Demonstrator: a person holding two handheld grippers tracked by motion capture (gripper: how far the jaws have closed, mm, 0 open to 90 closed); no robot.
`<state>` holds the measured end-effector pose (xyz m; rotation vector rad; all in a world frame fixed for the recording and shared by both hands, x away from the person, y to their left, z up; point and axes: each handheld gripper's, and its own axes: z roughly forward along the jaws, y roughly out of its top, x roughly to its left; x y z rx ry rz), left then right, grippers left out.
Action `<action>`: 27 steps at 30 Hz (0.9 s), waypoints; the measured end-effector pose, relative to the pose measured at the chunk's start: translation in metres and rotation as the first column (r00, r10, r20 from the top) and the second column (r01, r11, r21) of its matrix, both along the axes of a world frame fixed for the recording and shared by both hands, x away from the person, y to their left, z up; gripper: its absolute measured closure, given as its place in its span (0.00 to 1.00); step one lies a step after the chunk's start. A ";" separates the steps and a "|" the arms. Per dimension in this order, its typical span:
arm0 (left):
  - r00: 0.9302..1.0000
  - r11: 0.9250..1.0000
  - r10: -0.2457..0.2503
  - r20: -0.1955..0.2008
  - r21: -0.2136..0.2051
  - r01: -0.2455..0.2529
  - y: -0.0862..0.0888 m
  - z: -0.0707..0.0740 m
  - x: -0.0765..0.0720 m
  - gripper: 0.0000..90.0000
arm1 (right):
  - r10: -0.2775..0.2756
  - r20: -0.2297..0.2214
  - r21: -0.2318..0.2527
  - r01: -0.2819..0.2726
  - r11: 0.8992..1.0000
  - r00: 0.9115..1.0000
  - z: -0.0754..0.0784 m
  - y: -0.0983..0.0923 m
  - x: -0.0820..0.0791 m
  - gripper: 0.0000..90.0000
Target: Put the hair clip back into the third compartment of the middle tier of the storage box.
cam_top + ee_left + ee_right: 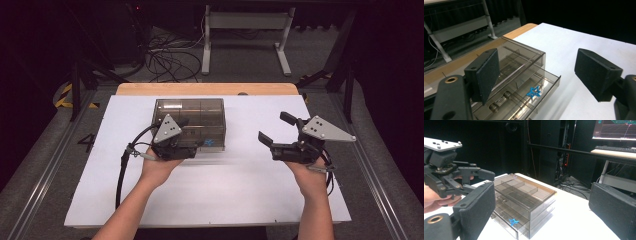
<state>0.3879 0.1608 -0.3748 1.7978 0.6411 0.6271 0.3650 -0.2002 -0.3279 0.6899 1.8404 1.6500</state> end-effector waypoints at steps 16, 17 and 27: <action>1.000 0.999 -0.018 0.021 -0.040 0.019 0.021 0.007 -0.016 0.11 | -0.002 -0.006 -0.006 0.002 1.000 1.000 -0.002 0.003 0.002 0.09; 1.000 0.999 -0.018 0.021 -0.042 0.019 0.023 0.007 -0.017 0.11 | -0.002 -0.007 -0.007 0.002 1.000 1.000 -0.003 0.004 0.002 0.09; 0.999 0.998 -0.017 0.041 -0.066 0.020 0.041 0.013 -0.026 0.09 | -0.001 -0.011 -0.009 0.001 1.000 1.000 -0.005 0.005 0.004 0.09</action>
